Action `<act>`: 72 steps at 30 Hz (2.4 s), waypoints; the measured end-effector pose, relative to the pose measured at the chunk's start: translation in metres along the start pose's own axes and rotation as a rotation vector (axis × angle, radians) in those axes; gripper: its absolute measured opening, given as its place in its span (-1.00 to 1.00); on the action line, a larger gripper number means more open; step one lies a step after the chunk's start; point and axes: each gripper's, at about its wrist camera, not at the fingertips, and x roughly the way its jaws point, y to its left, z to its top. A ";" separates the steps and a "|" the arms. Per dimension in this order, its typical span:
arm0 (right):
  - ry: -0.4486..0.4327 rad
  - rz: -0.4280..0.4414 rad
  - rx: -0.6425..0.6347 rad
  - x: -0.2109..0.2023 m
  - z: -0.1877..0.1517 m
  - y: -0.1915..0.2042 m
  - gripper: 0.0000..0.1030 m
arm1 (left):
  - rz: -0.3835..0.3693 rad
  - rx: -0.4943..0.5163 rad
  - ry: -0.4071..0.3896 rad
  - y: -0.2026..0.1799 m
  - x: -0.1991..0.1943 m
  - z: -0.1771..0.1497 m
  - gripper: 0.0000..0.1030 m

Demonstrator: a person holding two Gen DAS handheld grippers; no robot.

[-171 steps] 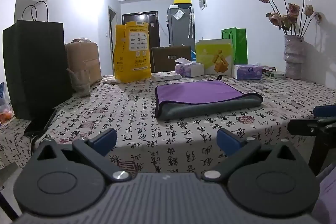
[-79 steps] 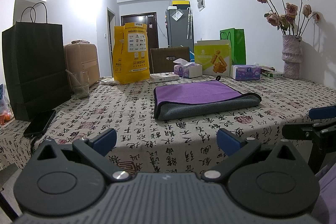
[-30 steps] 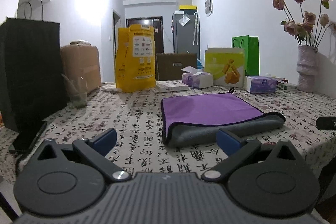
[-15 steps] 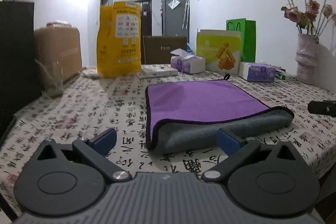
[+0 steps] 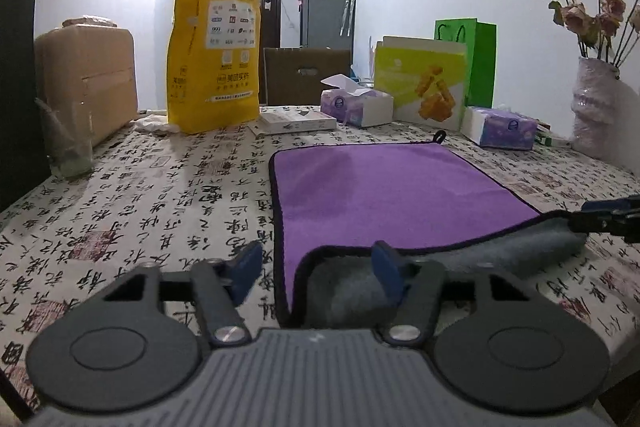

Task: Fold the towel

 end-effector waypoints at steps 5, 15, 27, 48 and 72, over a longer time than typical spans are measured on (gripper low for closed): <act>0.048 0.015 -0.033 0.017 0.008 -0.002 -0.35 | -0.041 -0.030 0.074 0.008 0.013 0.000 -0.58; 0.113 0.012 -0.084 0.031 0.007 0.000 -0.92 | -0.070 0.035 0.080 0.005 0.013 -0.008 -0.91; 0.055 -0.005 -0.114 0.033 0.033 -0.001 -0.92 | -0.054 0.056 0.012 0.010 0.017 0.024 -0.91; 0.072 0.011 -0.143 0.110 0.109 -0.025 -0.92 | -0.065 0.079 0.033 0.030 0.091 0.093 -0.90; 0.187 0.043 -0.049 0.266 0.152 -0.084 -0.93 | -0.075 0.061 0.204 0.057 0.255 0.133 -0.90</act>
